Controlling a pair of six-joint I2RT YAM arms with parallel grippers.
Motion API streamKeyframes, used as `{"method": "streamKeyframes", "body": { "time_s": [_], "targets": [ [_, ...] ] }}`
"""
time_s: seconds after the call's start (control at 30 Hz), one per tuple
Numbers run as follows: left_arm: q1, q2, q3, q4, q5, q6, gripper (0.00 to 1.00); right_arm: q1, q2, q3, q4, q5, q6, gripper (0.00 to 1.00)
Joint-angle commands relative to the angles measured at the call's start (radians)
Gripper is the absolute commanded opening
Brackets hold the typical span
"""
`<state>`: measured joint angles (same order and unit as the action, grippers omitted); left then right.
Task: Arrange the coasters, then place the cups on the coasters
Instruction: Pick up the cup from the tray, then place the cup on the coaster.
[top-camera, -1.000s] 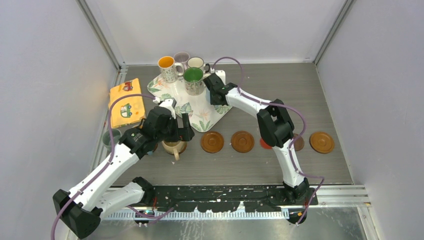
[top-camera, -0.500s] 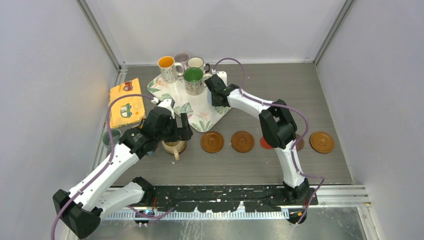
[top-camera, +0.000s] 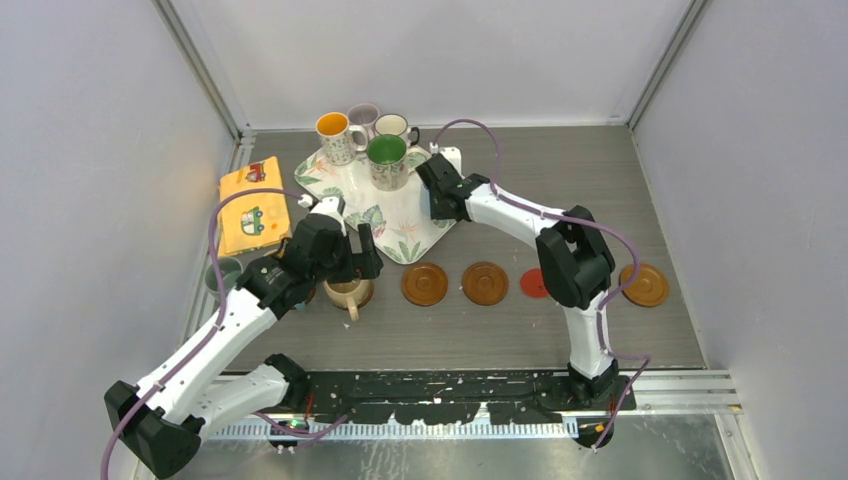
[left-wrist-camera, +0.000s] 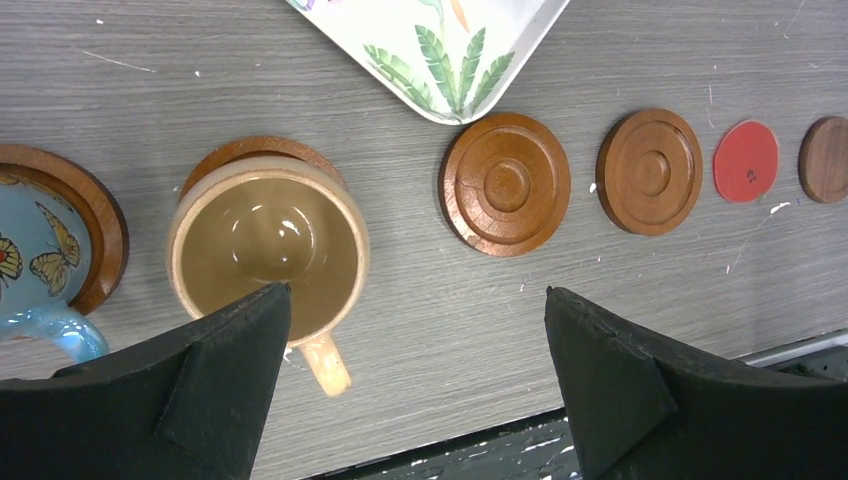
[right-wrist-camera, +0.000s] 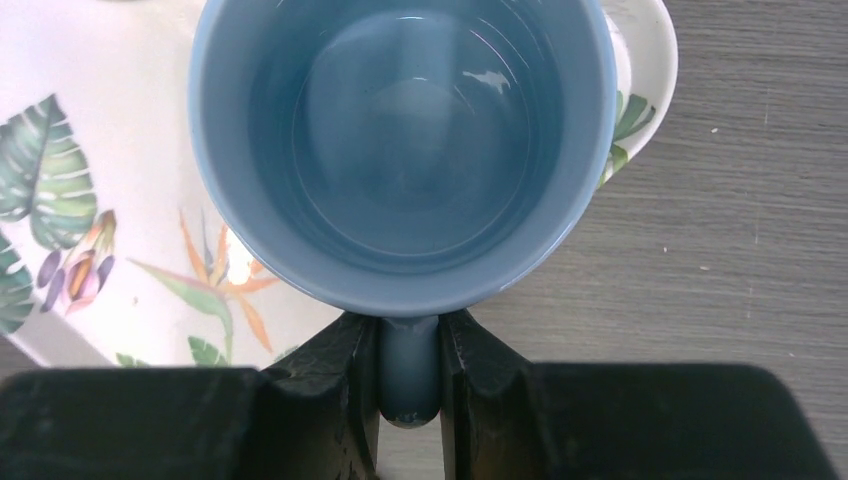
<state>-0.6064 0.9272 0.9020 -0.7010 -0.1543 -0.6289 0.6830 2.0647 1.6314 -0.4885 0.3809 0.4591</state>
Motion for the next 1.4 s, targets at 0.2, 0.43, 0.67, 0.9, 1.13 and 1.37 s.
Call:
{"method": "streamKeyframes", "body": {
  "time_s": [0.2,0.43,0.67,0.9,1.13,1.37],
  "targets": [
    [0.01,0.001,0.0,0.032,-0.042,-0.016,1.0,0.051,-0.281,-0.128,0.117,0.022,0.034,0.01],
    [0.014,0.013,-0.011,0.054,-0.041,-0.018,1.0,0.14,-0.419,-0.264,0.097,0.031,0.06,0.01],
    [0.027,0.024,-0.011,0.056,-0.04,-0.016,1.0,0.244,-0.529,-0.399,0.08,0.05,0.101,0.01],
    [0.039,0.043,-0.003,0.061,-0.043,-0.015,1.0,0.342,-0.605,-0.546,0.12,0.095,0.133,0.01],
    [0.044,0.06,0.0,0.067,-0.044,-0.013,1.0,0.396,-0.633,-0.63,0.189,0.126,0.132,0.01],
    [0.046,0.061,-0.004,0.069,-0.045,-0.012,1.0,0.418,-0.586,-0.635,0.221,0.132,0.113,0.01]
  ]
}}
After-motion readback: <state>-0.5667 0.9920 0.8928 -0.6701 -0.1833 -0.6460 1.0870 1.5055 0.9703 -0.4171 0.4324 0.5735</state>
